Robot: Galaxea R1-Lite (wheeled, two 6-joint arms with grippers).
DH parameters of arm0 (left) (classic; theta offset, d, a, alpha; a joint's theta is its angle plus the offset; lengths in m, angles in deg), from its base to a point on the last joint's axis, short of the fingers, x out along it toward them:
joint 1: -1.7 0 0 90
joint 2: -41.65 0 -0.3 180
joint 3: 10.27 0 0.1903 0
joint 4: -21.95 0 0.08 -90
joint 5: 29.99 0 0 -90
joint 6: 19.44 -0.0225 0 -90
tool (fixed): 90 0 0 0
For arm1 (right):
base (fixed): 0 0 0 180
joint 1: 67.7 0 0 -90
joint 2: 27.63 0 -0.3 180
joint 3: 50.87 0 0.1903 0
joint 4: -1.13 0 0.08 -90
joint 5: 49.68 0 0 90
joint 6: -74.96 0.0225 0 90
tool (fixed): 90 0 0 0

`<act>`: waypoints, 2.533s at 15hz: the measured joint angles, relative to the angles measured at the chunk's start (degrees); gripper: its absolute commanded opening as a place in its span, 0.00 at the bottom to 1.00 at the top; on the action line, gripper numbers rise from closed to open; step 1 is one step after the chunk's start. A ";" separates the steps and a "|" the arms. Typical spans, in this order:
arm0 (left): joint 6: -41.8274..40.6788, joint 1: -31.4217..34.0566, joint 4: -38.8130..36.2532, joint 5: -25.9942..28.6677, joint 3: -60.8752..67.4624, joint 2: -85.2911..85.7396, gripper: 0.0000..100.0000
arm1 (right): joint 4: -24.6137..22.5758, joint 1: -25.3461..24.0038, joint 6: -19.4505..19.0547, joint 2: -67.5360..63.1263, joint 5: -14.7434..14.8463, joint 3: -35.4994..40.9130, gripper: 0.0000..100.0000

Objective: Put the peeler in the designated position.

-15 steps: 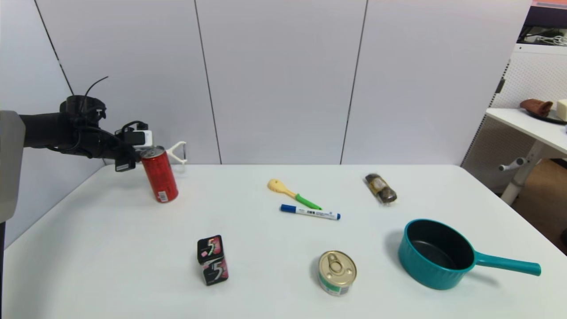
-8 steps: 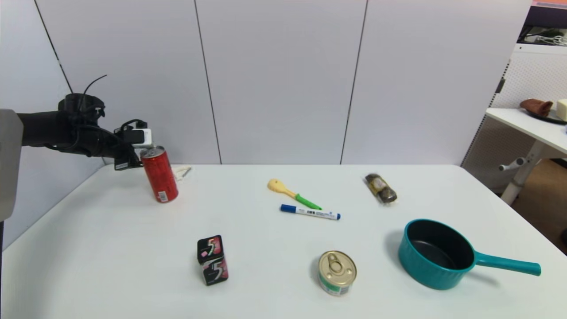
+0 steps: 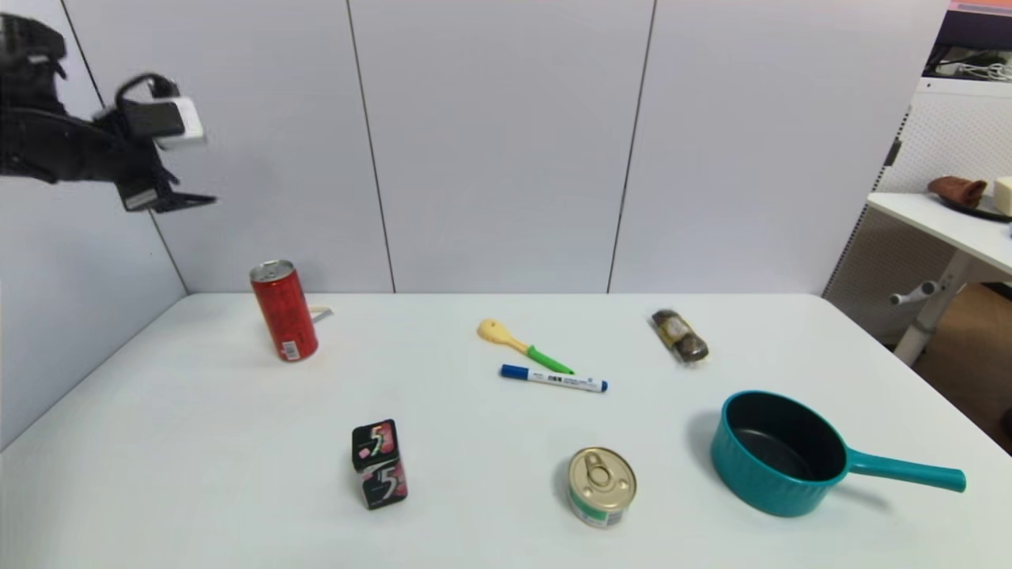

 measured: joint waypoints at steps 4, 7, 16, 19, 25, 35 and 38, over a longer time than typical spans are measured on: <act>23.92 -1.07 -0.43 -7.00 11.28 17.03 1.00 | 0.00 0.00 0.00 0.00 0.02 0.00 1.00; 39.80 -1.60 -4.56 -9.07 30.48 28.66 1.00 | 0.00 0.00 -0.02 0.00 0.04 0.00 1.00; 58.02 -6.14 -19.42 -18.66 83.27 65.18 1.00 | 0.02 0.02 0.00 0.00 0.02 0.00 1.00; 60.34 -7.17 -24.11 -18.80 95.78 75.13 1.00 | 0.02 0.02 0.00 0.00 0.02 0.00 1.00; 64.59 -15.56 -26.45 -20.55 109.98 92.66 1.00 | 0.00 0.00 0.00 0.00 0.04 0.00 1.00; 66.73 -13.45 -24.36 -19.02 112.57 100.11 1.00 | 0.00 0.00 -0.02 0.00 0.02 0.00 1.00; 68.63 -13.29 -20.65 -17.87 112.35 106.84 1.00 | 0.02 0.00 0.00 0.00 0.04 0.00 1.00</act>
